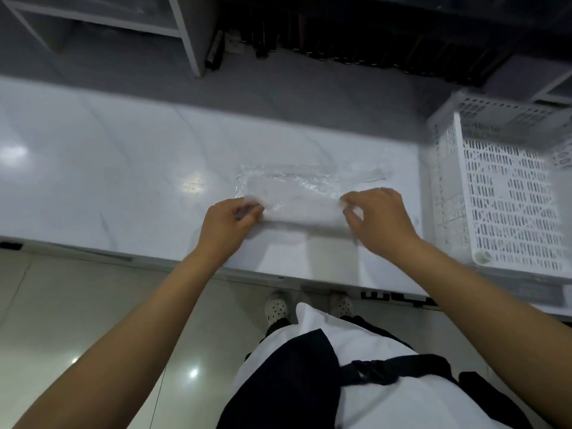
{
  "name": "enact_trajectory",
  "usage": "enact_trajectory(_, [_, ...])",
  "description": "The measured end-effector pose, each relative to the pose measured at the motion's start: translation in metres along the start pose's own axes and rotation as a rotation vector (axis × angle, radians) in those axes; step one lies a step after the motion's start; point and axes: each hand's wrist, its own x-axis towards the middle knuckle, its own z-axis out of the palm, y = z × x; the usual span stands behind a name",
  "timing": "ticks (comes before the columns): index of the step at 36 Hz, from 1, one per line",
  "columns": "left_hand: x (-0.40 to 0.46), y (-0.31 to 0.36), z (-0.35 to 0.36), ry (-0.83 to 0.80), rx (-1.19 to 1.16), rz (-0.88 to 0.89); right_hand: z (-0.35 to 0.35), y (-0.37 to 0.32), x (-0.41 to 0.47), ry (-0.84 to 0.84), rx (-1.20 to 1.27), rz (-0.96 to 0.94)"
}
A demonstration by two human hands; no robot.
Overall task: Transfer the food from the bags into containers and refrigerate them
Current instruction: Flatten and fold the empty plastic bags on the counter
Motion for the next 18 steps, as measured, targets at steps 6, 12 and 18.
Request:
enact_trajectory(6, [0.007, 0.007, 0.008, 0.130, -0.103, -0.114, -0.017, -0.012, 0.058, -0.016, -0.087, 0.054])
enact_trajectory(12, [0.015, 0.015, 0.017, 0.268, -0.122, -0.155, -0.002, -0.013, 0.104, -0.131, -0.085, 0.065])
enact_trajectory(18, [0.017, 0.024, 0.019, 0.394, -0.012, -0.114, 0.019, -0.008, 0.125, -0.152, -0.126, 0.023])
